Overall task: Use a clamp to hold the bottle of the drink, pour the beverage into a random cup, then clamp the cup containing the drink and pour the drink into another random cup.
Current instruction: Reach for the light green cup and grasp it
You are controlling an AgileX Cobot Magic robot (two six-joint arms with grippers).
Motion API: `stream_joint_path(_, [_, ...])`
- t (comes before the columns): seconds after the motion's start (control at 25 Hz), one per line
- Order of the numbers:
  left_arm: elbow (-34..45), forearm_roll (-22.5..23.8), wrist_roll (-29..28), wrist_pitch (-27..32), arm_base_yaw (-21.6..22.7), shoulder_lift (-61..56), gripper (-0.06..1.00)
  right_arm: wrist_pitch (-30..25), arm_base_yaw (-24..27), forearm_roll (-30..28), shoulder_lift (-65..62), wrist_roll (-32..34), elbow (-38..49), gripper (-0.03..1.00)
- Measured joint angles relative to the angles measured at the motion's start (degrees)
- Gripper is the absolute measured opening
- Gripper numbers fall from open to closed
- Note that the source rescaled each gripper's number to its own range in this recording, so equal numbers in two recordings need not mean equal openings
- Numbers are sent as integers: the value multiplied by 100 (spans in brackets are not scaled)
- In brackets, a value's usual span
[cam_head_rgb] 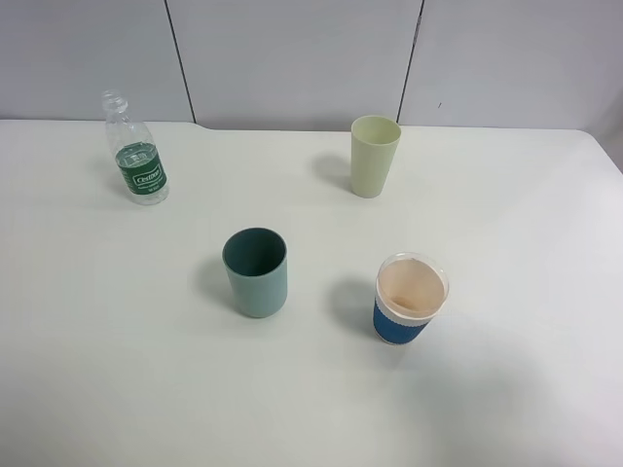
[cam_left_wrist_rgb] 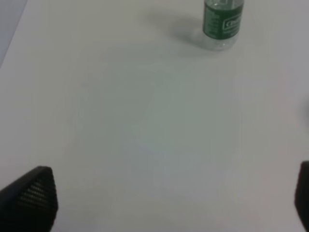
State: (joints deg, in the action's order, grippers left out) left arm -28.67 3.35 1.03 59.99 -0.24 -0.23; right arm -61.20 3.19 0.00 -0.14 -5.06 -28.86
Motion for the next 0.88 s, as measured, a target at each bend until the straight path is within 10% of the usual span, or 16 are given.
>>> stream_joint_path(0.88, [0, -195, 0, 0, 0, 0, 100, 0, 0, 0, 0, 0, 0, 67])
